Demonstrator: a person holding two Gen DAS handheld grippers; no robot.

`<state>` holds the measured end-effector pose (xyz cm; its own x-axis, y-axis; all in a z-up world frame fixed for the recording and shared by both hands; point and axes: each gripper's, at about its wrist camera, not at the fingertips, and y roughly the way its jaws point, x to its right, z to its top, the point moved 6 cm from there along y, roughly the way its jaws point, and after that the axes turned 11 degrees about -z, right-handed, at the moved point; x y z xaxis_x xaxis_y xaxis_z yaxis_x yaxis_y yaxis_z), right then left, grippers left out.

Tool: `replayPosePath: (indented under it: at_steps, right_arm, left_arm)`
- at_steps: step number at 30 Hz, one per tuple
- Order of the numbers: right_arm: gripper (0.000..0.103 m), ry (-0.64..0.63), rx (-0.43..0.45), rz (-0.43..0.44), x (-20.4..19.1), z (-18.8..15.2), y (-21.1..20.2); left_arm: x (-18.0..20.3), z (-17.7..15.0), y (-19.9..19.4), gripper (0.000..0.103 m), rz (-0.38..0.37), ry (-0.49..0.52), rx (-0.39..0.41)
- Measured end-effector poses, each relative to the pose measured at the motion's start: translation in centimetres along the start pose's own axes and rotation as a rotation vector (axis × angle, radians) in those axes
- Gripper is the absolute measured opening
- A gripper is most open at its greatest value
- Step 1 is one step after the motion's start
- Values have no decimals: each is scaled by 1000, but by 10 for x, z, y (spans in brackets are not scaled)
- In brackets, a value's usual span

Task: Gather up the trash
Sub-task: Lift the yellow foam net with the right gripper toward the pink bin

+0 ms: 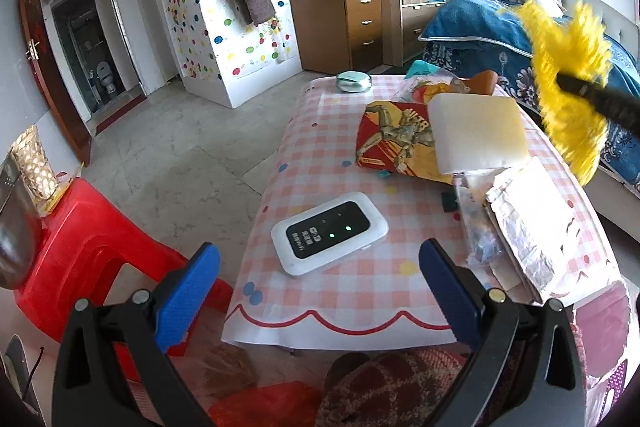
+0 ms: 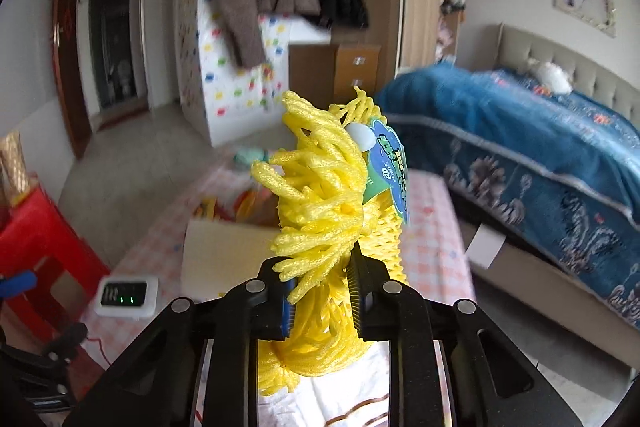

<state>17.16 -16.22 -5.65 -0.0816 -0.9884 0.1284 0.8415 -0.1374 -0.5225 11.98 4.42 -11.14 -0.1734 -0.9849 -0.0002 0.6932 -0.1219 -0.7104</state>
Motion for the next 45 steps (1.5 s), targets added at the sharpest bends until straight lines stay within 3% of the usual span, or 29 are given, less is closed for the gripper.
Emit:
replayPosePath:
  at_steps: [4,9,13,15,19,25,30,33,35,37,40,45]
  right_arm:
    - [22,14,17,-3,19,3,-24]
    - [22,6,7,15,35,-18,-56]
    - [22,-5,-1,17,41,-33,-68]
    - [23,3,-8,19,45,-39,-69]
    - [23,22,-26,16,53,-46,-64]
    - [24,39,-39,21,61,-50,-58]
    - [24,34,-56,27,60,-54,-50]
    - [24,30,-64,30,59,-56,-47]
    - [24,28,-65,32,58,-54,-47]
    - [24,26,-62,33,57,-54,-48]
    - [24,20,-55,32,57,-52,-49]
    - [24,35,-33,27,65,-50,-59]
  left_arm:
    - [12,2,4,97,-55,0,-2]
    - [30,9,21,94,-51,52,16]
    - [55,17,42,65,-134,128,11]
    - [66,20,52,60,-167,159,17]
    - [82,28,68,58,-262,185,19]
    - [87,45,66,58,-361,127,54]
    - [91,54,80,58,-355,121,19]
    - [88,55,86,40,-394,92,-7]
    - [87,55,87,34,-408,78,-13]
    - [87,56,84,25,-416,71,-3]
    - [88,61,79,19,-423,61,21]
    - [93,74,58,15,-416,80,90]
